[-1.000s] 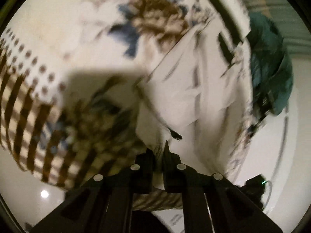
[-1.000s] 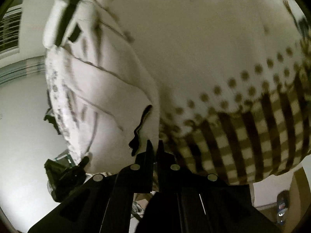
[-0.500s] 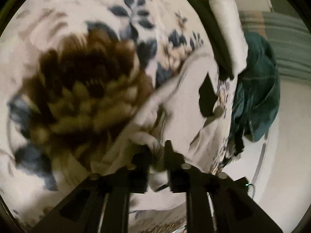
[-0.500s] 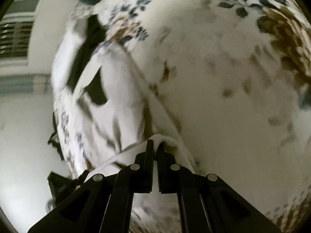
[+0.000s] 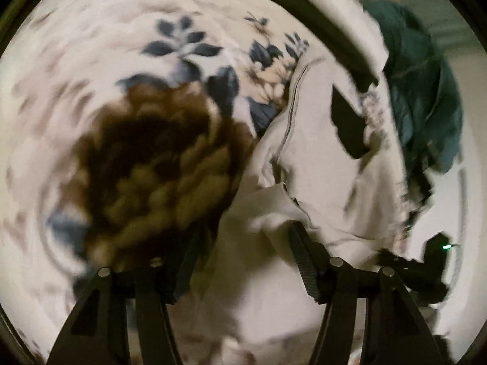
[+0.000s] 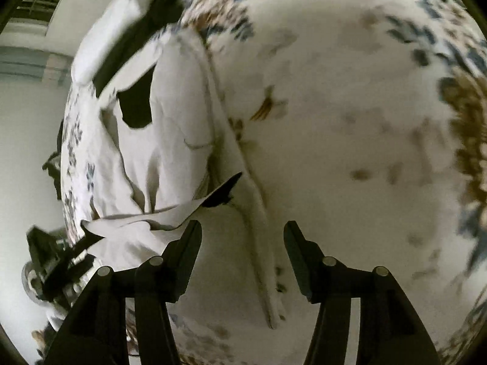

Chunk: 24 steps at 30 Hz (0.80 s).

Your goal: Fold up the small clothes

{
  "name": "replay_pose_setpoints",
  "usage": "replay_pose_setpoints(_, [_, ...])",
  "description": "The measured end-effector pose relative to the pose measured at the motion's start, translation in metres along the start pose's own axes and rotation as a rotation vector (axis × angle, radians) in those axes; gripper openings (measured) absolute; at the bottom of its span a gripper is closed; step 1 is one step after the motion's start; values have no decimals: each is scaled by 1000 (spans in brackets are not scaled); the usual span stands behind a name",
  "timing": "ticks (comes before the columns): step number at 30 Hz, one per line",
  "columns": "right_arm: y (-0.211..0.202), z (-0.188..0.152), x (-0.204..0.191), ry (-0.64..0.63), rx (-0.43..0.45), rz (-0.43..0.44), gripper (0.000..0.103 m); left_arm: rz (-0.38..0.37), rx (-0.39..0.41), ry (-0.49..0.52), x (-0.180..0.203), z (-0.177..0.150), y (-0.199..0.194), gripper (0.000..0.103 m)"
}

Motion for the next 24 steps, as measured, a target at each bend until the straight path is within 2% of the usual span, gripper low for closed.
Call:
replay_pose_setpoints(1, [6,1,-3,-1,6,3,33,14,3,17,3,2,4,54])
replay_pose_setpoints(2, [11,3,-6,1,16,1,18,25,13,33,7,6,6,34])
replay_pose_setpoints(3, [14,4,-8,5,22,-3,6,7,22,47,12,10,6,3])
replay_pose_setpoints(5, [10,7,-11,11,61,1,6,-18,60,51,15,18,-1,4])
replay_pose_setpoints(8, [-6,12,-17,22,135,8,6,-59,91,-5,6,24,-10,3])
replay_pose_setpoints(12, [-17,21,-14,62,191,-12,6,-52,56,-94,-18,28,-4,4])
replay_pose_setpoints(15, [-5,26,-5,90,146,-55,7,-129,-5,-189,-31,28,0,9])
replay_pose_setpoints(16, [0,28,-4,95,108,-63,14,-145,-2,-197,-32,28,-5,11])
replay_pose_setpoints(17, [4,29,-3,104,75,-77,19,-153,20,-181,-30,28,-14,22])
replay_pose_setpoints(18, [4,30,-1,111,76,-79,26,-158,33,-168,-29,28,-20,41])
replay_pose_setpoints(19, [1,32,-1,124,91,-61,40,-168,41,-158,-27,28,-24,50])
replay_pose_setpoints(20, [-5,33,0,143,113,-23,46,-172,43,-151,-25,29,-25,54])
replay_pose_setpoints(21, [-6,34,0,149,122,-8,52,-165,36,-132,-22,29,-23,54])
replay_pose_setpoints(23, [-2,36,0,151,106,6,54,-136,14,-90,-17,30,-15,53])
replay_pose_setpoints(24, [2,35,-1,144,87,11,54,-106,22,-59,-13,31,-11,43])
Point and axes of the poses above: each gripper's, at about its wrist camera, not at the fingertips, and y roughly the way its jaws point, x to its right, z to its top, the point moved 4 cm from there along y, roughly the way its jaws point, and after that the axes turned 5 degrees about x, right-handed, at the moved point
